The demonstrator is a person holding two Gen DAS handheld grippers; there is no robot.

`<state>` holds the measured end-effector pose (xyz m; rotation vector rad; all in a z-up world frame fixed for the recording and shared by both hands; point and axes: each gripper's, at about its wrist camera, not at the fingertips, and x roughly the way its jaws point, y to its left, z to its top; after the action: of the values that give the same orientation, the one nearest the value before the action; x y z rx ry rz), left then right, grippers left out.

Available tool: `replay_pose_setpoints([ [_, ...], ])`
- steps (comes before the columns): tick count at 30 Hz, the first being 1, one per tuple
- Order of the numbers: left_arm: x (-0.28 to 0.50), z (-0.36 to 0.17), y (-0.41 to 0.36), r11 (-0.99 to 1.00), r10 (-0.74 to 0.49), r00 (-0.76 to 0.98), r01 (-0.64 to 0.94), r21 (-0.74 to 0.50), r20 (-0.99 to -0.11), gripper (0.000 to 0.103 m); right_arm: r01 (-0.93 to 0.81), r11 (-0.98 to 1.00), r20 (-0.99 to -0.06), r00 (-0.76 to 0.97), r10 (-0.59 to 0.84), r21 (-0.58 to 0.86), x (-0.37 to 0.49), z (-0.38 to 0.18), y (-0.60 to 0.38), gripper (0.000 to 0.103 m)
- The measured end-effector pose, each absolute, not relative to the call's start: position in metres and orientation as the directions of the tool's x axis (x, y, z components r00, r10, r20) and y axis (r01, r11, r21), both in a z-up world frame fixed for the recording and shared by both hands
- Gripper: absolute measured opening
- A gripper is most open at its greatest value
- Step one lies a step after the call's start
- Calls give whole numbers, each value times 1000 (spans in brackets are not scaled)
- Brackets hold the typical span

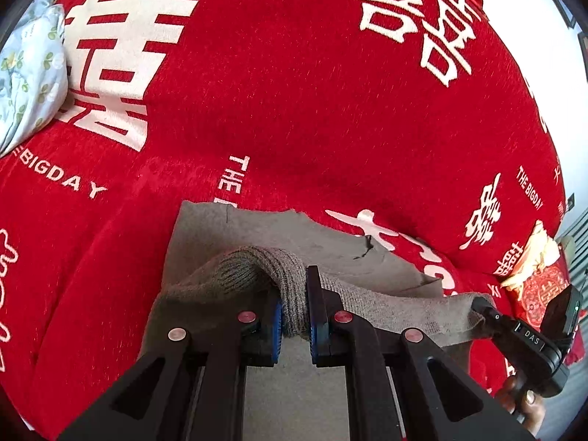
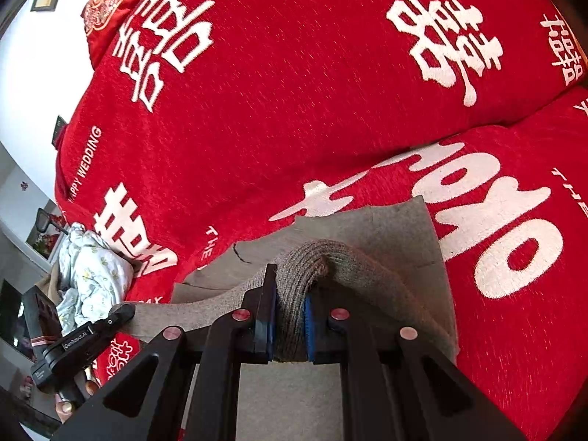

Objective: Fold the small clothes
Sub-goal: 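Hold the folded hem down on the sweater with both tools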

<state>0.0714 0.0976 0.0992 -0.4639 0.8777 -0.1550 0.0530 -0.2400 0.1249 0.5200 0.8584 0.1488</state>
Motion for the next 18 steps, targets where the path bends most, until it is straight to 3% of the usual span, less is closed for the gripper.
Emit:
replay_pose_setpoints([
  [18, 96, 90, 94, 908, -296, 609, -59, -414, -736, 12, 101, 870, -710, 627, 320, 482, 80, 114, -239, 13],
])
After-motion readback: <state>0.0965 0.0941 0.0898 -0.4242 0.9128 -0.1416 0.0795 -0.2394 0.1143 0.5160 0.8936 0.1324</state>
